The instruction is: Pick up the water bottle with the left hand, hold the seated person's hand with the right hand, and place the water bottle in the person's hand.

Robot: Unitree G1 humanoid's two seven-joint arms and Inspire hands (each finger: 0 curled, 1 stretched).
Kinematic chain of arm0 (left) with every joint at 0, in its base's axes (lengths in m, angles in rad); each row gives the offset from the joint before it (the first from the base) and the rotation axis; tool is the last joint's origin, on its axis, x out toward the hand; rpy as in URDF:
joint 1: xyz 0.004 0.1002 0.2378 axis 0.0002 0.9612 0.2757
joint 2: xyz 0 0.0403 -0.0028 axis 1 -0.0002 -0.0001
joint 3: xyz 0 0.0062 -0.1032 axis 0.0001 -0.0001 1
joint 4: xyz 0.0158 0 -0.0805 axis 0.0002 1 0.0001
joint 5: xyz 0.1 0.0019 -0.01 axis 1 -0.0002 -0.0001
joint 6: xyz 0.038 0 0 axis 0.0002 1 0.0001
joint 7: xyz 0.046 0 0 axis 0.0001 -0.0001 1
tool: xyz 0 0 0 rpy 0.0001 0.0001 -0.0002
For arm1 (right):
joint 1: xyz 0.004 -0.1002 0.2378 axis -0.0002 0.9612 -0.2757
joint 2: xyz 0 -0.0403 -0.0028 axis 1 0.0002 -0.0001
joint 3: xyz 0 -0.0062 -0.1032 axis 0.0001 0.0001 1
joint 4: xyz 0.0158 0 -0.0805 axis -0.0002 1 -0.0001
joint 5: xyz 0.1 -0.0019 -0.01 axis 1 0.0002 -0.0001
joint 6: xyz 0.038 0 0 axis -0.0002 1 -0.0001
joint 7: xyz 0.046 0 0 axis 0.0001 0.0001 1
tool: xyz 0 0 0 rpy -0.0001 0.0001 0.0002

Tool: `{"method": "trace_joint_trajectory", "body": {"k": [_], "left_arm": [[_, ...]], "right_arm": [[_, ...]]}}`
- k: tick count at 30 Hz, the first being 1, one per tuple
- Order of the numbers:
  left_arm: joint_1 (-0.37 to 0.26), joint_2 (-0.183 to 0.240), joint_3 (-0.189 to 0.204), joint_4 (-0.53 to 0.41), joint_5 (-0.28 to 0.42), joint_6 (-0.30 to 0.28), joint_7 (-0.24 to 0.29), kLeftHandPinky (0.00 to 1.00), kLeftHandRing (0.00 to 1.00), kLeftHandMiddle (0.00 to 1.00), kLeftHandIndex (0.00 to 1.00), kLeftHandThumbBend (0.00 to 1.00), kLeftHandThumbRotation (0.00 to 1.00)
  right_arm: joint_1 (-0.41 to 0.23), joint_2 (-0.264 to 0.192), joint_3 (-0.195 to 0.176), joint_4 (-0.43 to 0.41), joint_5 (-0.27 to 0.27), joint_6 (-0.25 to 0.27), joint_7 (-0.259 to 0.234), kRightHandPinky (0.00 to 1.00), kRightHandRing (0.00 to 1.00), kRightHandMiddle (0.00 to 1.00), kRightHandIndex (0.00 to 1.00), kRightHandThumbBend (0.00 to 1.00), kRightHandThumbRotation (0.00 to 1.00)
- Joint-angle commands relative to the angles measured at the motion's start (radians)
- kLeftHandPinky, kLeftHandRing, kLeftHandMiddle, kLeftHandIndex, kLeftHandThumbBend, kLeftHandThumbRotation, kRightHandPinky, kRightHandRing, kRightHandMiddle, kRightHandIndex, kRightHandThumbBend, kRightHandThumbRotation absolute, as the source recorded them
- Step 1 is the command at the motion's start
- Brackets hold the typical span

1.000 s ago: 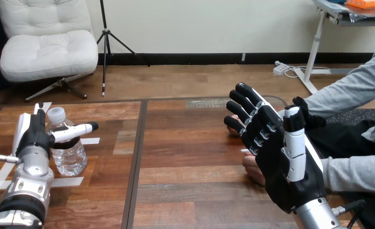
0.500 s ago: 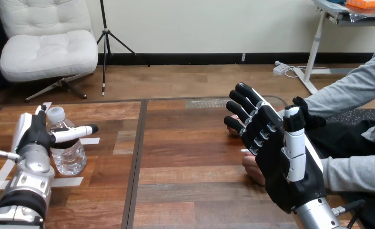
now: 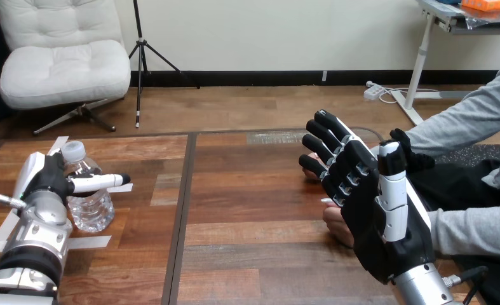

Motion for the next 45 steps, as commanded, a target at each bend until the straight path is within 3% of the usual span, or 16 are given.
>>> {"method": "trace_joint_trajectory", "body": {"k": [1, 4, 8, 11, 12, 17, 30, 45], "left_arm": [[-0.078, 0.043, -0.023, -0.057, 0.021, 0.010, -0.014, 0.76, 0.89, 0.91, 0.92, 0.94, 0.26], [-0.075, 0.043, -0.015, -0.067, 0.016, 0.011, -0.014, 0.76, 0.88, 0.90, 0.91, 0.92, 0.22], [-0.064, 0.033, 0.013, -0.086, -0.004, 0.005, 0.028, 0.70, 0.82, 0.84, 0.87, 0.91, 0.15], [-0.060, 0.027, 0.022, -0.096, -0.008, 0.008, 0.058, 0.54, 0.66, 0.71, 0.83, 0.91, 0.09], [-0.059, 0.026, 0.022, -0.099, -0.007, 0.011, 0.065, 0.44, 0.55, 0.62, 0.80, 0.91, 0.06], [-0.057, 0.022, 0.018, -0.119, -0.002, 0.041, 0.083, 0.31, 0.41, 0.49, 0.74, 0.90, 0.02], [-0.032, 0.022, 0.019, -0.202, -0.007, 0.092, 0.077, 0.41, 0.46, 0.51, 0.62, 0.81, 0.00], [-0.005, 0.021, 0.034, -0.245, -0.017, 0.073, 0.080, 0.36, 0.42, 0.47, 0.52, 0.72, 0.00]], "right_arm": [[-0.048, -0.002, -0.006, -0.052, 0.002, 0.001, -0.005, 0.92, 0.95, 0.94, 0.92, 0.75, 1.00], [-0.048, -0.001, -0.005, -0.050, 0.003, -0.001, -0.004, 0.92, 0.95, 0.94, 0.92, 0.75, 1.00], [-0.048, -0.001, -0.006, -0.047, 0.006, -0.004, -0.002, 0.92, 0.95, 0.94, 0.92, 0.75, 1.00], [-0.048, -0.001, -0.006, -0.045, 0.005, -0.005, -0.001, 0.92, 0.95, 0.94, 0.92, 0.75, 1.00], [-0.048, -0.001, -0.006, -0.045, 0.005, -0.005, -0.001, 0.92, 0.95, 0.94, 0.92, 0.75, 1.00], [-0.048, -0.002, -0.006, -0.044, 0.002, -0.007, -0.002, 0.91, 0.95, 0.94, 0.92, 0.75, 1.00], [-0.044, -0.001, -0.006, -0.049, 0.000, -0.004, -0.008, 0.91, 0.95, 0.94, 0.92, 0.75, 1.00], [-0.043, 0.002, -0.007, -0.046, 0.007, -0.006, -0.004, 0.91, 0.95, 0.94, 0.91, 0.75, 1.00]]}}
